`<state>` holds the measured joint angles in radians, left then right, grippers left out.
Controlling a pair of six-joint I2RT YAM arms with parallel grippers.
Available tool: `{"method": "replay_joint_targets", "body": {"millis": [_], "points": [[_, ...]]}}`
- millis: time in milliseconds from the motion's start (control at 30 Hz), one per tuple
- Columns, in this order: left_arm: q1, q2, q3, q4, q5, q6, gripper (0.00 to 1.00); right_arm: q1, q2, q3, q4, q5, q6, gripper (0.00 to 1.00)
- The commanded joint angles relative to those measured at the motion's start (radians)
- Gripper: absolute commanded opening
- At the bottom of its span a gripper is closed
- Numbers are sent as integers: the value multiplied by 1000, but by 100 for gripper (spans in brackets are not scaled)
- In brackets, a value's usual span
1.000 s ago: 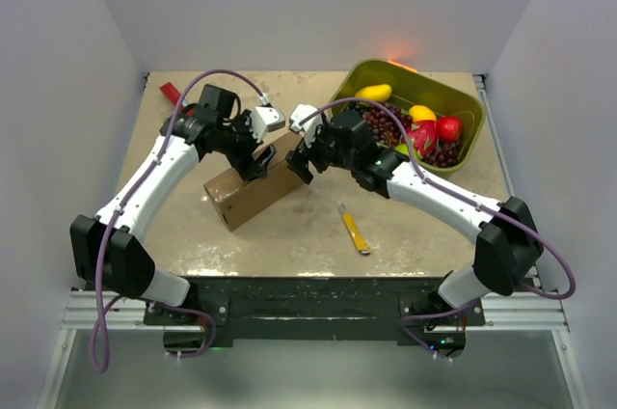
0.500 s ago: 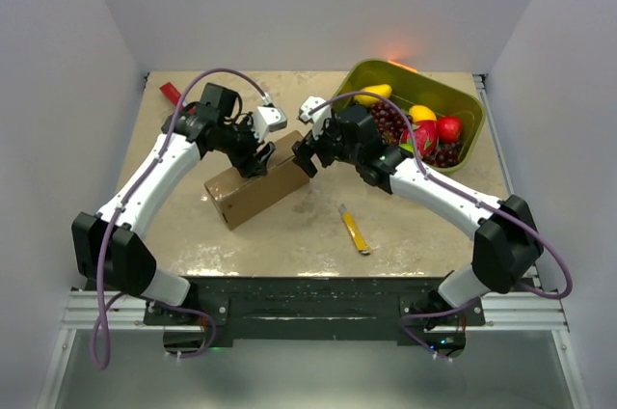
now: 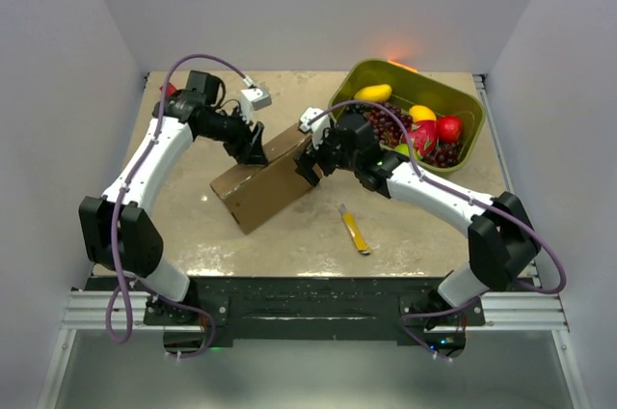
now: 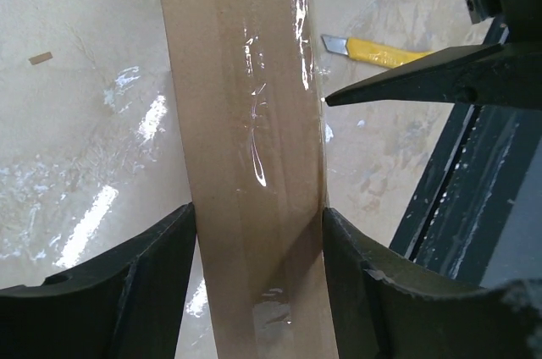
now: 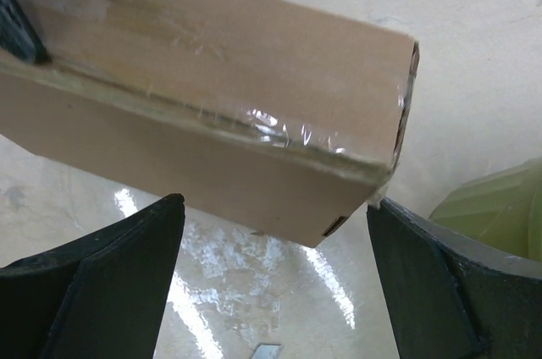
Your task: Unpack the express box
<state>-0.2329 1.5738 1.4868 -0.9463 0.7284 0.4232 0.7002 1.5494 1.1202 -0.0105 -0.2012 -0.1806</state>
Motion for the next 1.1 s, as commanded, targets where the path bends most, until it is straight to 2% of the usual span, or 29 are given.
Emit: {"method": "replay_joint_targets", "body": {"millis": [0,200,333,533,700,767,800,833,900,933,1033,1067], "points": [[63,14,12,9,207,-75,0,1,-5,-16,35,-12,-19,91],[107,25,-14,50,359,-152,0,1,0,-25,41,-14,-14,91],[127,26,-49,60,523,-173,0,1,29,-25,58,-14,-16,91],[162,5,-111,119,643,-254,0,1,109,-22,67,0,-84,91],[181,-9,-141,147,658,-285,0,1,143,-28,70,26,-111,91],[181,-29,-145,155,528,-285,0,-2,130,-8,54,26,-103,91],[181,-41,-140,146,485,-224,10,-1,126,1,49,22,-97,91],[173,-67,-114,129,368,-186,37,-2,118,9,43,11,-83,91],[153,-93,-94,136,274,-146,67,-4,104,23,29,2,-66,91],[150,-113,-83,147,199,-152,71,-4,100,24,27,-1,-62,91],[127,-129,-71,179,134,-210,85,-4,97,18,24,-7,-54,91],[109,-127,-63,172,112,-231,87,-2,98,12,27,-7,-51,91]]}}
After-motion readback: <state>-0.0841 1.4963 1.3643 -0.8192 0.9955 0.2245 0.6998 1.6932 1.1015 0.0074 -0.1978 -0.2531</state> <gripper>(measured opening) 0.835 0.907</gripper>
